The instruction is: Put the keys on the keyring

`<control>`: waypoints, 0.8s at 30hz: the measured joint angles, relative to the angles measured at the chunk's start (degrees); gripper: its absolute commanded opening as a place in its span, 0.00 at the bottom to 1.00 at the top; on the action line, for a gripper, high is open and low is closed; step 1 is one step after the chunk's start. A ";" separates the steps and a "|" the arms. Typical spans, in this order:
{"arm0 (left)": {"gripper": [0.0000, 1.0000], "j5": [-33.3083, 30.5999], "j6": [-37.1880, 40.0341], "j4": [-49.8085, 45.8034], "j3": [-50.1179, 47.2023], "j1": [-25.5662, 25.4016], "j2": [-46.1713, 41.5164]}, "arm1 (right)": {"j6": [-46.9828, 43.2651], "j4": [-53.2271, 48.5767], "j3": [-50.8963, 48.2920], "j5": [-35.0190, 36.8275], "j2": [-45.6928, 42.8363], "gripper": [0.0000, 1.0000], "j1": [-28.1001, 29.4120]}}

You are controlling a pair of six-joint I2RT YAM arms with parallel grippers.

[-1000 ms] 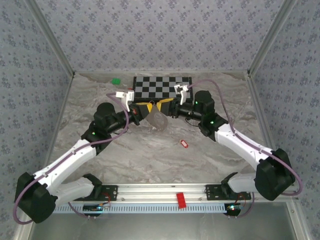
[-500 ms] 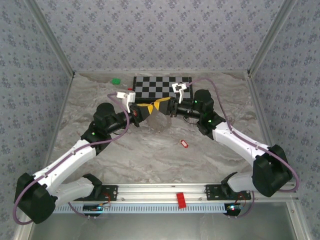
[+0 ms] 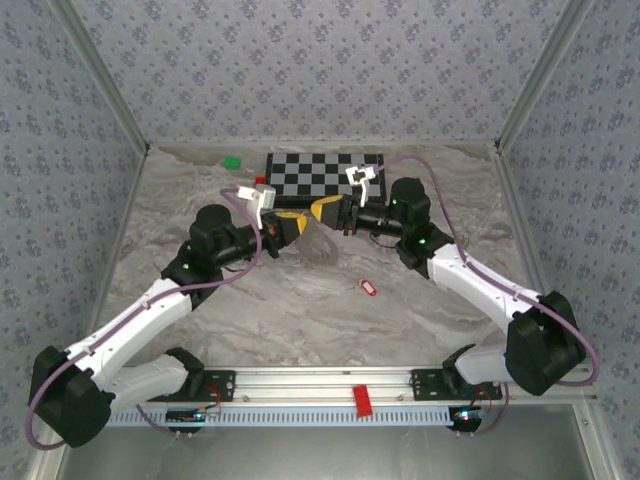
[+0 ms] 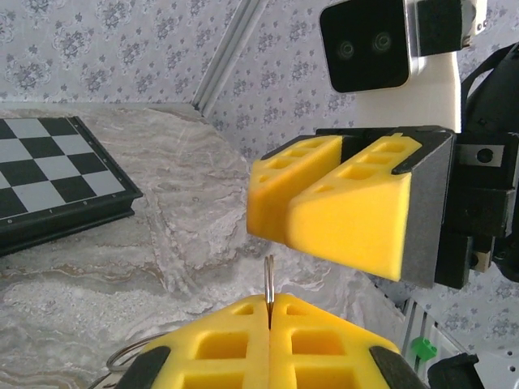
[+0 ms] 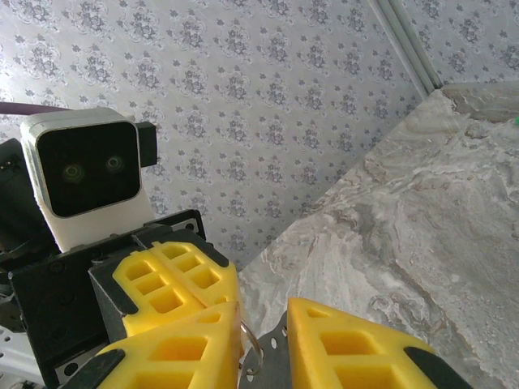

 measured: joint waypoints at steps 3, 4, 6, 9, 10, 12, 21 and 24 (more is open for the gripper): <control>0.00 0.20 0.90 -1.60 1.09 0.00 0.00 | -0.72 -1.14 -0.02 -0.09 -0.90 0.24 -0.20; 0.00 0.37 1.20 -2.12 1.57 0.00 0.00 | -1.07 -1.33 -0.02 -0.22 -1.14 0.25 -0.26; 0.00 0.81 2.03 -3.32 2.51 0.00 0.00 | -1.84 -2.08 -0.02 -0.72 -1.57 0.26 -0.37; 0.00 1.49 3.30 -5.16 3.93 0.11 0.00 | -3.04 -3.52 -0.02 -1.77 -1.75 0.29 -0.46; 0.00 1.70 3.52 -5.62 4.28 0.13 0.02 | -3.39 -4.02 -0.02 -2.12 -1.75 0.30 -0.46; 0.00 2.36 4.17 -6.51 5.16 0.22 0.28 | -4.07 -5.01 -0.02 -2.71 -1.75 0.30 -0.46; 0.00 4.24 5.44 -8.70 6.25 0.50 1.38 | -5.62 -6.69 0.00 -5.33 -1.75 0.28 -0.48; 0.00 4.48 5.66 -8.98 6.29 0.50 1.75 | -6.05 -7.08 0.00 -5.66 -1.75 0.25 -0.48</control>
